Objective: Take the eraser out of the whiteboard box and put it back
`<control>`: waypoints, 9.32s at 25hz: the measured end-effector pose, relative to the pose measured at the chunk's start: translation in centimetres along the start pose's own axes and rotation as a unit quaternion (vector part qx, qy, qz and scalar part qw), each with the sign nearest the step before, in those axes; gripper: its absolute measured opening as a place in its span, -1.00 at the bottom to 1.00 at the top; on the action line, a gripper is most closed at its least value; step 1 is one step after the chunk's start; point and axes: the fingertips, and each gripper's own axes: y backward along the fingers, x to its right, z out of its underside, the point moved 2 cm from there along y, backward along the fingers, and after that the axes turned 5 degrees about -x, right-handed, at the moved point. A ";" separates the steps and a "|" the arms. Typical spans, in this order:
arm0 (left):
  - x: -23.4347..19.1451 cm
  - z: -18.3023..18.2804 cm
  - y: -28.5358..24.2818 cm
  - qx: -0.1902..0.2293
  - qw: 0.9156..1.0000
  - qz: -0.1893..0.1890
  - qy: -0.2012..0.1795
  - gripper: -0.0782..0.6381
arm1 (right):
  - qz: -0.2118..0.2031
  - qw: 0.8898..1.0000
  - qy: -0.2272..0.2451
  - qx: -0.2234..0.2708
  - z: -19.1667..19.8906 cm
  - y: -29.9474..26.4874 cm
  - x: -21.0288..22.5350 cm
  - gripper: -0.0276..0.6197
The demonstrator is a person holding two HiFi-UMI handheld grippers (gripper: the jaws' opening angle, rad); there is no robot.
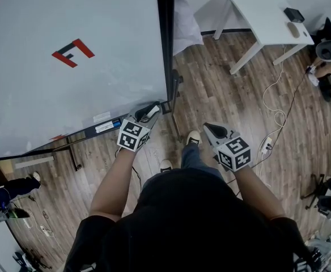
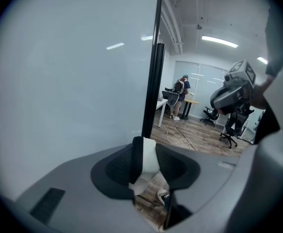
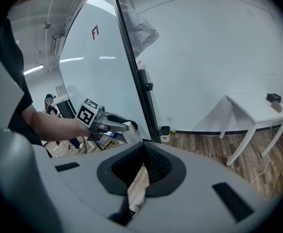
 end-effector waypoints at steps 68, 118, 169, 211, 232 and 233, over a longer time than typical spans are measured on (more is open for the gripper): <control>0.0 2.5 15.1 0.070 0.995 -0.058 0.034 -0.37 | 0.002 0.999 0.031 0.032 0.4 2.4 -7.8 -0.93; 1.2 4.7 16.3 0.067 0.995 -0.062 0.035 -0.37 | 0.005 1.000 0.009 0.024 2.0 3.8 -7.9 -0.93; 1.0 -4.2 5.3 0.070 0.997 0.013 0.006 -0.36 | 0.019 1.000 -0.024 -0.004 1.8 1.7 -1.6 -0.93; -0.5 1.1 -0.7 0.001 1.000 0.020 0.016 -0.36 | 0.018 0.998 -0.044 -0.037 3.7 -0.3 0.3 -0.93; -0.4 1.8 -1.9 -0.022 1.000 0.018 0.005 -0.32 | 0.020 0.998 -0.046 -0.039 4.0 -0.1 1.0 -0.93; -0.4 1.8 -2.0 -0.021 1.000 0.018 0.005 -0.31 | 0.020 0.998 -0.046 -0.038 3.9 -0.1 1.1 -0.93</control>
